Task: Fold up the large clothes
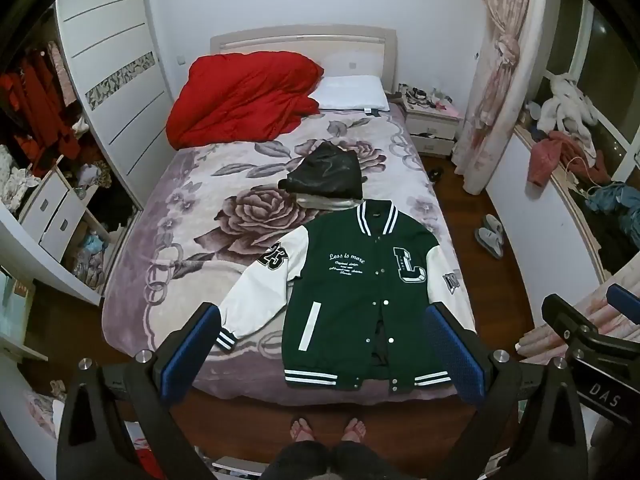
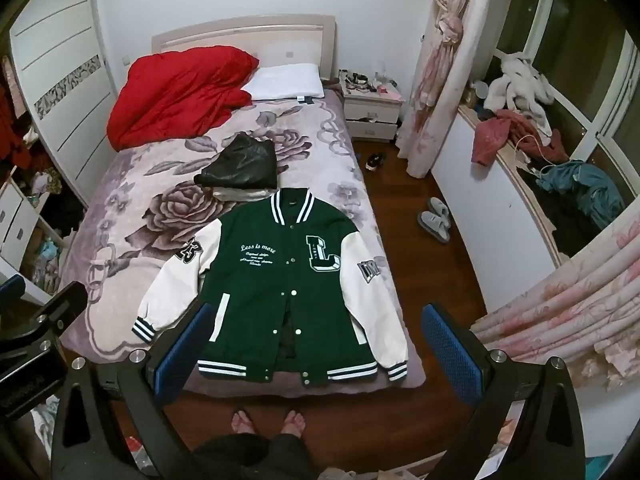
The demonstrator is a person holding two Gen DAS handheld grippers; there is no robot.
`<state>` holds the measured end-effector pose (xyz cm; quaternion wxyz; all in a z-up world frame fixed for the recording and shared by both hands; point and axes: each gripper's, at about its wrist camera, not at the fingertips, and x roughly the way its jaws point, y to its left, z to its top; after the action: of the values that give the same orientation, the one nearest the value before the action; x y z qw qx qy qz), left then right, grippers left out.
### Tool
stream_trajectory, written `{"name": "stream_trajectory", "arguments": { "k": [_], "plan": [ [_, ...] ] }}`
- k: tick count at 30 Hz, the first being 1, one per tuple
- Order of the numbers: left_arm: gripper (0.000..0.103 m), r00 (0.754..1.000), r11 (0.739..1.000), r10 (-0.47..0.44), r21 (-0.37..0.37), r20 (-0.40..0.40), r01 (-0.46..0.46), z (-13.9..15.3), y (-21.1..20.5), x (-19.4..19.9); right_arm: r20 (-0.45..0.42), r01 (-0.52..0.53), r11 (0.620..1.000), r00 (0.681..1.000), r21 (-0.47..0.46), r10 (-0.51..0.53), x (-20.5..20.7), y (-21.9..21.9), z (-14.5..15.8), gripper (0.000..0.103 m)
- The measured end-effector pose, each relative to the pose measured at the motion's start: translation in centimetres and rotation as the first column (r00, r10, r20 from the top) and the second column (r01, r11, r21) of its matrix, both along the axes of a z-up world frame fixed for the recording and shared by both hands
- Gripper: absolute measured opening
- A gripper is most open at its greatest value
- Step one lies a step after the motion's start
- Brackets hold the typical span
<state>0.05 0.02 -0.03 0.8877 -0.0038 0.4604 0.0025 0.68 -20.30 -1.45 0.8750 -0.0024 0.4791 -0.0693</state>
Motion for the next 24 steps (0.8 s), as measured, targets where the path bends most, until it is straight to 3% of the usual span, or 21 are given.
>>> {"name": "stream_trajectory", "arguments": {
  "k": [15, 24],
  "plan": [
    [0.103, 1.000, 1.000, 0.013, -0.007, 0.017, -0.013, 0.6, 0.8, -0.4, 0.009, -0.016, 1.000, 1.000, -0.007, 0.016, 0.2, 0.5, 0.3, 0.103],
    [0.103, 0.999, 1.000, 0.026, -0.009, 0.026, -0.026, 1.4, 1.1, -0.2, 0.034, -0.027, 0.999, 0.999, -0.016, 0.028, 0.3, 1.2, 2.0, 0.103]
  ]
}}
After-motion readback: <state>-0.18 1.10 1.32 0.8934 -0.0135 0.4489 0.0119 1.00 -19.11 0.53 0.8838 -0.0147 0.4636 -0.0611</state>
